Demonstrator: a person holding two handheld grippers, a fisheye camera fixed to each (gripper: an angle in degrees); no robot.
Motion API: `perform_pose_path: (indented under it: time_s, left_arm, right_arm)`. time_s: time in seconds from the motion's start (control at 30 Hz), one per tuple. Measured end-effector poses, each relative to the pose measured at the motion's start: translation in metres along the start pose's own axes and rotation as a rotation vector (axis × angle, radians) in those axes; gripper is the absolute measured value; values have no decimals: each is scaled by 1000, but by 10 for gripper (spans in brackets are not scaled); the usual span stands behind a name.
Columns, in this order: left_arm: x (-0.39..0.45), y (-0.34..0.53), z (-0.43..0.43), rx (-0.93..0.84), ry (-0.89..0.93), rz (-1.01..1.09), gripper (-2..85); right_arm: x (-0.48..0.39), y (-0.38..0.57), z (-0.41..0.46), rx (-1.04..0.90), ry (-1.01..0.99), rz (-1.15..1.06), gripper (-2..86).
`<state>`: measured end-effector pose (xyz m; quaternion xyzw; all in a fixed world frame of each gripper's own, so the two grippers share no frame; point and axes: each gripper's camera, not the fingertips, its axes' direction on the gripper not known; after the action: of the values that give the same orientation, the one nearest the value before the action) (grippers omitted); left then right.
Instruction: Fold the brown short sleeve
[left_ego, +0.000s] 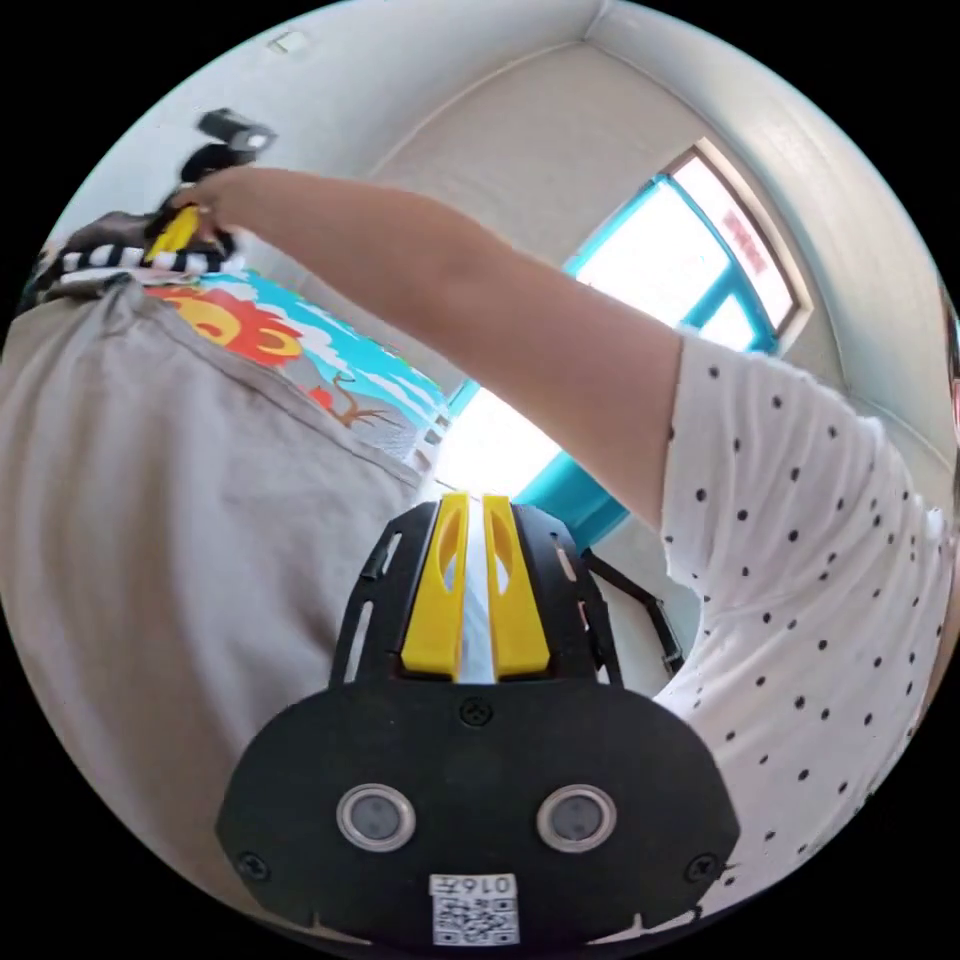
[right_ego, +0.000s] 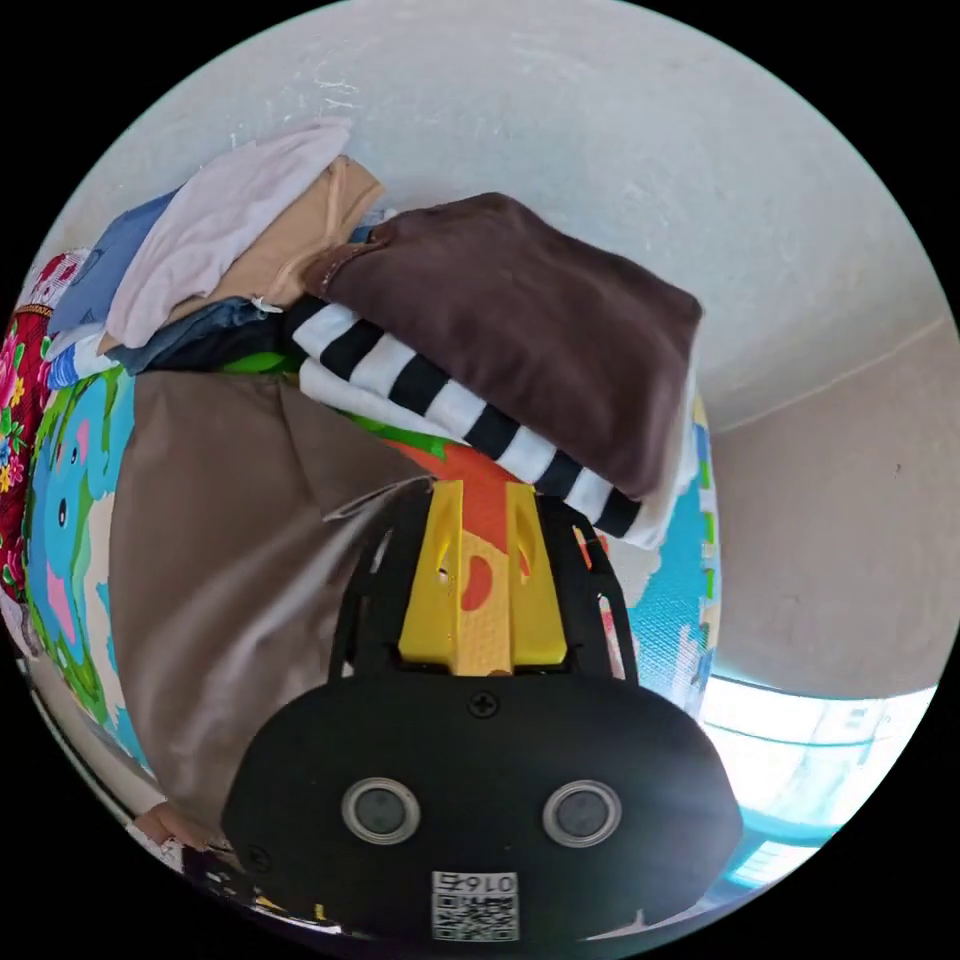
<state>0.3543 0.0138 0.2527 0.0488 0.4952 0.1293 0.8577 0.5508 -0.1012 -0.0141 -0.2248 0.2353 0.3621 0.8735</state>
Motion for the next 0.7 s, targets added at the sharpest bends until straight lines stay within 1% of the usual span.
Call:
perform_pose_path:
  time_s: [0.03, 0.1, 0.13, 0.17, 0.2, 0.23, 0.3, 0.33, 0.4, 0.47, 0.57, 0.7]
  left_arm:
    - [-3, 3, -9, 22, -27, -10, 4]
    - [-17, 21, -53, 110, -160, -68, 22]
    - [-20, 28, -65, 127, -199, -86, 26]
    - [-26, 43, -88, 160, -279, -131, 35]
    - [-32, 61, -111, 185, -357, -186, 42]
    - [-33, 70, -121, 192, -386, -208, 45]
    - [-37, 103, -152, 204, -455, -286, 55]
    - [-37, 110, -158, 208, -461, -304, 58]
    - [-36, 134, -173, 232, -434, -330, 66]
    - [-34, 145, -176, 219, -387, -291, 69]
    - [-34, 160, -184, 248, -357, -276, 74]
    - [-42, 161, -175, 235, -300, -288, 76]
  right_arm:
    - [7, 17, -8, 36, 9, -14, 54]
    - [30, 100, -42, 206, 42, -123, 44]
    - [34, 125, -50, 242, 52, -155, 42]
    - [43, 175, -63, 303, 59, -212, 41]
    - [51, 227, -73, 348, 41, -263, 41]
    - [56, 253, -78, 365, 25, -283, 42]
    - [76, 354, -89, 446, -80, -290, 48]
    - [82, 378, -90, 467, -118, -277, 50]
    - [109, 457, -86, 480, -340, -200, 59]
    - [127, 506, -77, 476, -432, -136, 75]
    - [155, 573, -67, 511, -412, -5, 93]
    - [188, 623, -53, 493, -500, 44, 95]
